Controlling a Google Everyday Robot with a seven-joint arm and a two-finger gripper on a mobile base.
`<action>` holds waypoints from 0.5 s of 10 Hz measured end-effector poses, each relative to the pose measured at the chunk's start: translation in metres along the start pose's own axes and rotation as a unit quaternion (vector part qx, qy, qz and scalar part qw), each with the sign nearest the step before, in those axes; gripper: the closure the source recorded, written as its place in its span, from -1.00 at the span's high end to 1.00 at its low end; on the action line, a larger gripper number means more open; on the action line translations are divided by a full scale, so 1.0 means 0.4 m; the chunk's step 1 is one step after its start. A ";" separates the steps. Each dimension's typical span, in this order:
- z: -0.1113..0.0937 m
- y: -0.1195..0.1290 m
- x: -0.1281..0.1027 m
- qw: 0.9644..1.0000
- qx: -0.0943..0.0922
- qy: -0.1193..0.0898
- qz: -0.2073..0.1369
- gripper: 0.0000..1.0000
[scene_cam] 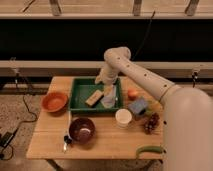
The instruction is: Place eraser in table surface
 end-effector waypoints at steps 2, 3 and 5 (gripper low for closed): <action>-0.001 0.001 0.001 1.000 0.000 0.000 0.001 0.30; 0.000 0.000 0.001 1.000 0.000 0.000 0.000 0.30; 0.001 0.002 0.004 1.000 -0.003 0.003 -0.002 0.30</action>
